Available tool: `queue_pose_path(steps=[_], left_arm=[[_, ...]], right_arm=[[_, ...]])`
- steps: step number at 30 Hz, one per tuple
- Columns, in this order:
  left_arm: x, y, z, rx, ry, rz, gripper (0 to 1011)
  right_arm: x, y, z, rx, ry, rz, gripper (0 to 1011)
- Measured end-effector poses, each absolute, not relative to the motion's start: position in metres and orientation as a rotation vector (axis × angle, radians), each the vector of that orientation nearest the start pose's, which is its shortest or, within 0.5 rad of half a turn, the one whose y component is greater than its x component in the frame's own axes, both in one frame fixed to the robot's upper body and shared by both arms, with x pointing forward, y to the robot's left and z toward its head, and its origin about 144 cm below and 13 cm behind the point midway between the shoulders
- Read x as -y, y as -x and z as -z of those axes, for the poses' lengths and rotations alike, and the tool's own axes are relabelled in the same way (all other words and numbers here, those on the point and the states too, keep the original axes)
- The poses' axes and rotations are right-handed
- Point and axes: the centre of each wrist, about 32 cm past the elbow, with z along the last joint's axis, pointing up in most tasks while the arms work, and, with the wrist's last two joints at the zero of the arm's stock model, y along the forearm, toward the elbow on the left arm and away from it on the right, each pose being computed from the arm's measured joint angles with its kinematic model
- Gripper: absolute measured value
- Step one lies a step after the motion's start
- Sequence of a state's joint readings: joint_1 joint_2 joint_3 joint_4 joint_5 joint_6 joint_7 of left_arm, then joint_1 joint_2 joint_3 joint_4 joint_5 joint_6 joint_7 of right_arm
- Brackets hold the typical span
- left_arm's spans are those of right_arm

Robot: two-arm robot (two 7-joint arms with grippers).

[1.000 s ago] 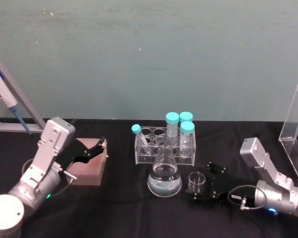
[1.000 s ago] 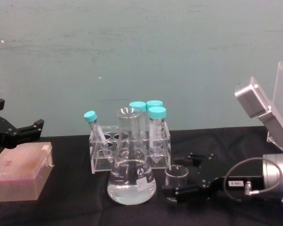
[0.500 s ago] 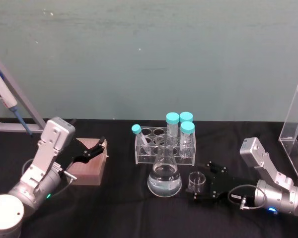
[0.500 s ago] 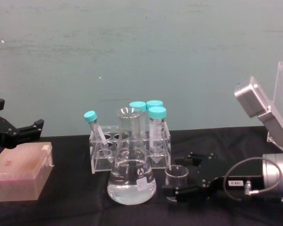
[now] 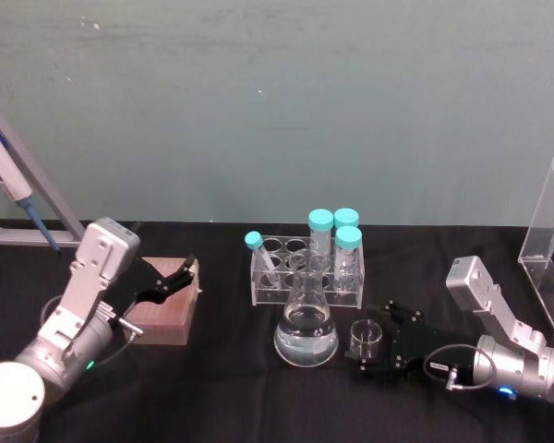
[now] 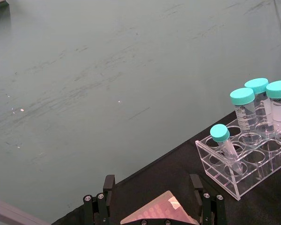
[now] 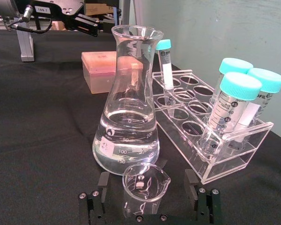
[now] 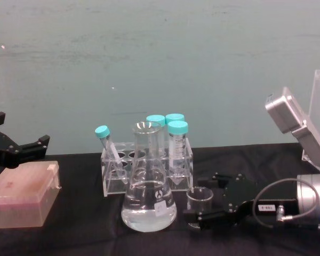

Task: Place the experimental apparatus aside using one hand.

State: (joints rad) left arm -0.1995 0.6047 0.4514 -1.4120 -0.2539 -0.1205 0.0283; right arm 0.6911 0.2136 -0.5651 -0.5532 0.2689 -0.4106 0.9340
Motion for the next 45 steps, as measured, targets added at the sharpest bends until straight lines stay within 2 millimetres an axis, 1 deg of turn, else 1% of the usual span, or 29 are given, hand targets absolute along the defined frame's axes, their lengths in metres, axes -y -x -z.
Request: queue_pose_path(steps=[7,9,11,13,15,19,20,22,23,25,45], left_arm=[[-0.3097,-0.4886,-1.1398,0.285,-0.304,-1.248,1000],[-0.3097,-0.4886,-1.1398,0.285,-0.304,-1.248,1000],[-0.3096,-0.4886,-1.1398,0.285,-0.304,-1.248,1000],[-0.3097,-0.4886,-1.1398,0.285,-0.304,-1.248,1000],[-0.3097,-0.4886,-1.1398,0.285,-0.304,-1.248,1000],[-0.3097,-0.4886,-1.1398,0.285,-0.305,-1.248,1000],[-0.3097,-0.4886,-1.1398,0.285,-0.304,-1.248,1000],[-0.3097,-0.4886,-1.1398,0.285,-0.305,-1.248,1000],[-0.3097,-0.4886,-1.1398,0.285,-0.304,-1.248,1000],[-0.3097,-0.4886,-1.1398,0.285,-0.304,-1.248,1000],[-0.3097,-0.4886,-1.1398,0.285,-0.305,-1.248,1000]], right_arm=[[0.2574,-0.6063,-1.0955,0.089,0.245,0.417,1000],[0.2574,-0.6063,-1.0955,0.089,0.245,0.417,931],[0.2574,-0.6063,-1.0955,0.089,0.245,0.417,908],[0.2574,-0.6063,-1.0955,0.089,0.245,0.417,840],[0.2574,-0.6063,-1.0955,0.089,0.245,0.417,804],[0.2574,-0.6063,-1.0955,0.089,0.245,0.417,682],[0.2574,-0.6063,-1.0955,0.089,0.245,0.417,633],[0.2574,-0.6063,-1.0955,0.089,0.245,0.417,596],[0.2574,-0.6063,-1.0955,0.089,0.245,0.417,551],[0.2574,-0.6063,-1.0955,0.089,0.245,0.417,539],[0.2583,-0.604,-1.0977,0.109,0.239,0.435,539]])
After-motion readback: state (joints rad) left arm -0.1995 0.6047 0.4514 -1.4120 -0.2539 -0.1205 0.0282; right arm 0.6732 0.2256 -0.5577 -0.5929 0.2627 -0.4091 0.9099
